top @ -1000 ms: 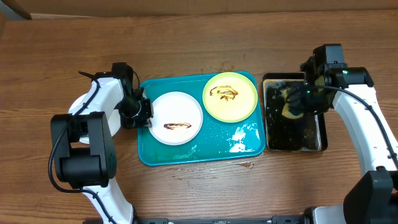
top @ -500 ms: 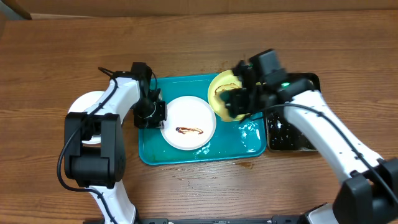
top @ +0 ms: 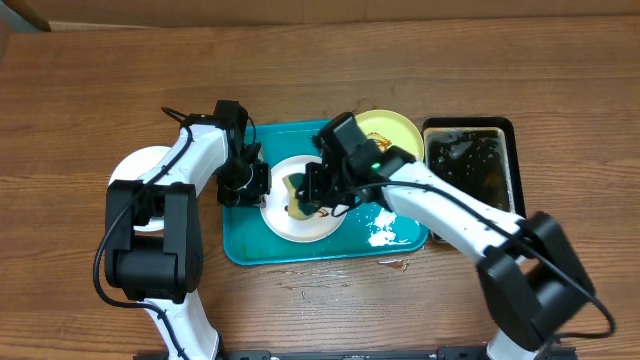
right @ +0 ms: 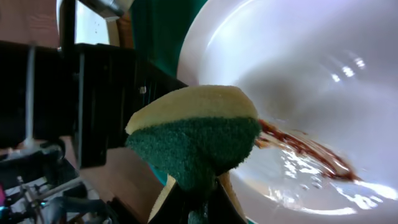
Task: Clean dirty plates on tray and stack at the side
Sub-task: 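Scrub the white plate with the sponge while left gripper holds rim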
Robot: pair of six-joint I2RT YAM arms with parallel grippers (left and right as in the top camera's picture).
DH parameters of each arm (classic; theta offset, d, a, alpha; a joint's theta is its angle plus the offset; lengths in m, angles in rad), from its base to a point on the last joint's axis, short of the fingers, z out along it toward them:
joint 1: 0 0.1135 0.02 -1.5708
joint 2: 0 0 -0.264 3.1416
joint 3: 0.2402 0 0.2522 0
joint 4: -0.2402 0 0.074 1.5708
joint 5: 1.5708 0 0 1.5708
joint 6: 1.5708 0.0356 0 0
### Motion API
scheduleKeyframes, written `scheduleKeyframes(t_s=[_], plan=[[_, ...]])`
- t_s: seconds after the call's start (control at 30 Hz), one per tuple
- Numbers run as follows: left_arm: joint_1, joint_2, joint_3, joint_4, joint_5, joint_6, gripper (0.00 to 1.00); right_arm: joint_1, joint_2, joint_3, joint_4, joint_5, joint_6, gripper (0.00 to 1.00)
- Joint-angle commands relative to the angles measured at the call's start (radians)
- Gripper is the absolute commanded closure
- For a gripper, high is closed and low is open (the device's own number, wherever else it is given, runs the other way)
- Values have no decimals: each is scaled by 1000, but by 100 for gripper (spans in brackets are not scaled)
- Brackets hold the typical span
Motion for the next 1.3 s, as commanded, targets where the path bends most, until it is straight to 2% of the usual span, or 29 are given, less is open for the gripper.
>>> scheduleKeyframes(t_s=[0.0,0.1,0.33,0.7,1.03,1.27], plan=[[-10,15,-5,11,2,3,96,24,51,-5,56,-76,109,96],[-10,15,-5,11,2,3,96,30,86,-5,76,-93,156,96],[-10,15,-5,11,2,3,96,30,151,-5,163,-192,151,96],[-10,15,-5,11,5,-4,96,30,246,-5,167,-183,126,96],[-10,15,-5,1,5,-4,96,-11,251,-5,21,89,122,96],[-10,15,-5,-3,1,-4,96,-58,242,-3,-45,135,-2,96]])
